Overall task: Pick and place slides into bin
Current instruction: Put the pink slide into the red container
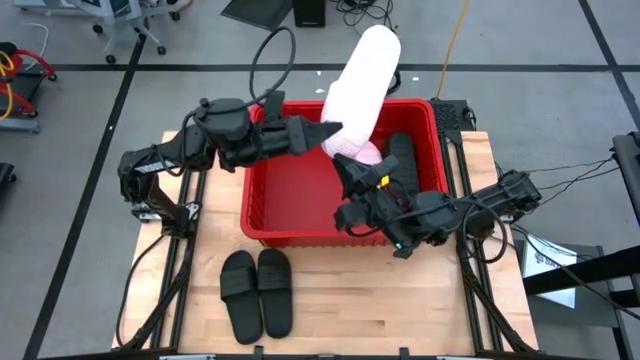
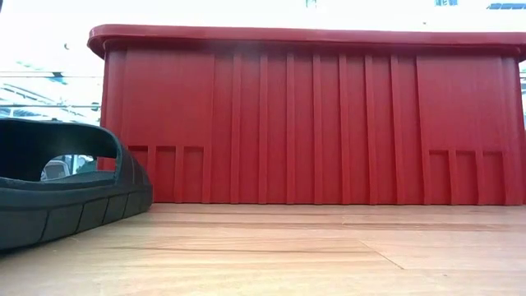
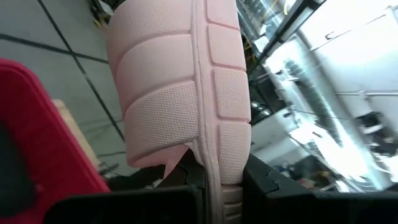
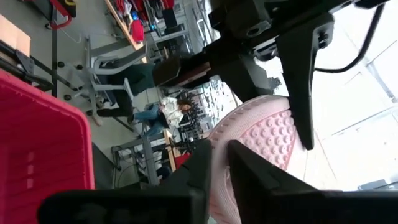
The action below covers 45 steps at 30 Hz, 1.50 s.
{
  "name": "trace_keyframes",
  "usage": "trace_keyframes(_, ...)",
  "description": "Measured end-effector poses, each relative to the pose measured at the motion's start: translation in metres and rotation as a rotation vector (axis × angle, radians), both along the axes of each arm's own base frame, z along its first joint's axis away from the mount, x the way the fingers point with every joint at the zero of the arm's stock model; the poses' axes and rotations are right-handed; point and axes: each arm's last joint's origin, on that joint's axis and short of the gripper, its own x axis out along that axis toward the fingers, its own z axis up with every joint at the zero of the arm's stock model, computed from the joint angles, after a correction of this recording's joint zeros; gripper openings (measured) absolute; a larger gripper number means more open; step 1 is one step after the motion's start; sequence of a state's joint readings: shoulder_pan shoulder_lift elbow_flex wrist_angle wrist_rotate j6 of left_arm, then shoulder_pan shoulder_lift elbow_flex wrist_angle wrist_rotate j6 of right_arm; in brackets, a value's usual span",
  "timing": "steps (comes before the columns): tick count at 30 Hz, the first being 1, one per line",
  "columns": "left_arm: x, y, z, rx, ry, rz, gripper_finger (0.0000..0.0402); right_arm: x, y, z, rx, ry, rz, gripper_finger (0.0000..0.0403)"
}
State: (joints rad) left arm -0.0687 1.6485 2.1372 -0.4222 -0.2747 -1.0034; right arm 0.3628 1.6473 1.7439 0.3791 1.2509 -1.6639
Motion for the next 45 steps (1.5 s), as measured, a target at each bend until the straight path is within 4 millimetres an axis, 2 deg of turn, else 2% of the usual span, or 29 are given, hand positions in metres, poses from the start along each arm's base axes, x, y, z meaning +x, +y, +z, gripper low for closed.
trace_keyframes(14,-0.012,-0.003,0.012,-0.130,-0.098,-0.080,0.0038,-0.012,0.032,0.005,-0.072,0.024,0.120,0.0233)
trace_keyframes(20,-0.018,-0.005,0.017,-0.174,-0.126,-0.110,0.0038,-0.015,0.036,0.008,-0.132,0.068,0.114,0.0280)
trace_keyframes(25,-0.019,-0.009,0.017,-0.185,-0.129,-0.115,0.0038,-0.017,0.035,0.012,-0.178,0.082,0.097,0.0279)
trace_keyframes(36,-0.020,-0.014,0.014,-0.183,-0.082,-0.127,0.0038,-0.020,0.030,0.018,-0.217,0.103,0.060,0.0224)
trace_keyframes(45,-0.020,-0.017,0.013,-0.163,-0.073,-0.133,0.0038,-0.018,0.027,0.019,-0.224,0.053,0.098,0.0215)
